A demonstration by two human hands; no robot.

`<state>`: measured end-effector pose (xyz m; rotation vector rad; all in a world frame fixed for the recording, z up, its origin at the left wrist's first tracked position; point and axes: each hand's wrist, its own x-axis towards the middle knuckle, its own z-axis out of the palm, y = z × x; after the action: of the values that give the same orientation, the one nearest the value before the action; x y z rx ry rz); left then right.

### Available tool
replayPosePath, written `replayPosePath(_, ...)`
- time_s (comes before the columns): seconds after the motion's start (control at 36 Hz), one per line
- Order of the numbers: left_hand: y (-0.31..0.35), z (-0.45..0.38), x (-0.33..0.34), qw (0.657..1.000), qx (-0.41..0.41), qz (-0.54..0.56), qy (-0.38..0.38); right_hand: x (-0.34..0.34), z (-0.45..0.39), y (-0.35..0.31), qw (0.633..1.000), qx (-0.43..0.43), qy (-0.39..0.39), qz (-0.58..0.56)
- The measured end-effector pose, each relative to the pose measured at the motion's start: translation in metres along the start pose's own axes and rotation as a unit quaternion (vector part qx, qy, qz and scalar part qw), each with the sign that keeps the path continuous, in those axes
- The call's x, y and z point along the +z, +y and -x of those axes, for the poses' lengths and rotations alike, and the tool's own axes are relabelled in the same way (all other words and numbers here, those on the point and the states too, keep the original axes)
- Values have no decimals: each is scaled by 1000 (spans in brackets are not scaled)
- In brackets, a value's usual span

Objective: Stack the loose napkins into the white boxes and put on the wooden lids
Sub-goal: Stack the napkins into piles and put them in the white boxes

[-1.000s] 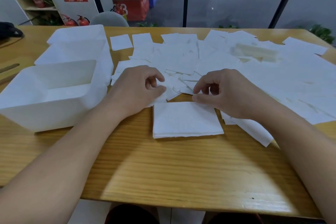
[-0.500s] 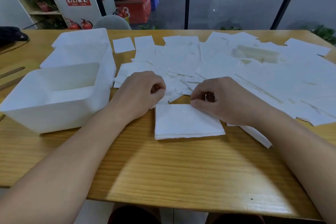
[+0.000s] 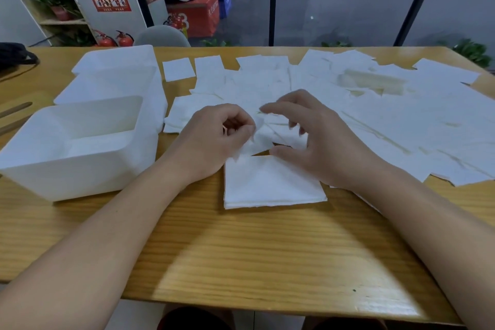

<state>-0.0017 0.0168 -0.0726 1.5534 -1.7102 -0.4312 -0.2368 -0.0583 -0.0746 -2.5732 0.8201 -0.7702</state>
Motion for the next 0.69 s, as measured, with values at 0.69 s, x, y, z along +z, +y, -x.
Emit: replayPosePath(0.69, -3, 2, -6, 991, 82, -64, 81, -16, -6, 2, 891, 188, 54, -410)
